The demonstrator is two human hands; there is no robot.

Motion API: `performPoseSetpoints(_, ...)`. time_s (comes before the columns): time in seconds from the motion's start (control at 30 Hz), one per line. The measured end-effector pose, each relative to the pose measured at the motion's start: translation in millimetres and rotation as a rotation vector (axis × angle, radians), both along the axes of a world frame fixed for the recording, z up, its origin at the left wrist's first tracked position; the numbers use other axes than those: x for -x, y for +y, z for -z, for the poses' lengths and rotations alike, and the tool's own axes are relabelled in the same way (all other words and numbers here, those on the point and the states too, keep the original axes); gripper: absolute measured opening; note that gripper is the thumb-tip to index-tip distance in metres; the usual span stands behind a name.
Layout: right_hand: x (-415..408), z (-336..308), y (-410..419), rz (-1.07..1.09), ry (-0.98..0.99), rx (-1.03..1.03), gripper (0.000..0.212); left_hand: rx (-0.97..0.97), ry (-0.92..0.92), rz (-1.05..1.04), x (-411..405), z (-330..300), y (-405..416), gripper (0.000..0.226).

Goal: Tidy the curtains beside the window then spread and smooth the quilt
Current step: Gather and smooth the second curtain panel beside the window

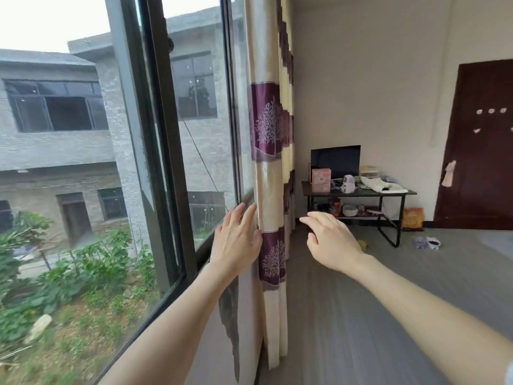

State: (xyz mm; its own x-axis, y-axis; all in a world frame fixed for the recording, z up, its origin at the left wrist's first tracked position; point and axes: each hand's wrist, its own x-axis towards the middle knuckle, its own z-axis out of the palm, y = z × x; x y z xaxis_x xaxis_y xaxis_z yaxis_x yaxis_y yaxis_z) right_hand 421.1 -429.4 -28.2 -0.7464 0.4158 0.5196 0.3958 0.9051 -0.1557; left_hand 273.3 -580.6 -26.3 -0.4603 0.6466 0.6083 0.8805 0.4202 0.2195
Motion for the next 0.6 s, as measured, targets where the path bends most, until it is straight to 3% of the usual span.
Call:
performPoseSetpoints(0.33,159,-11,159,0.041,0.018,0.074,0.043,-0.079,-0.062,0.041,176,-14,195,0.044)
performPoseSetpoints(0.6,261,12,284,0.050,0.054,-0.042,0.053,-0.080,-0.001,0.022,281,9,330,0.059)
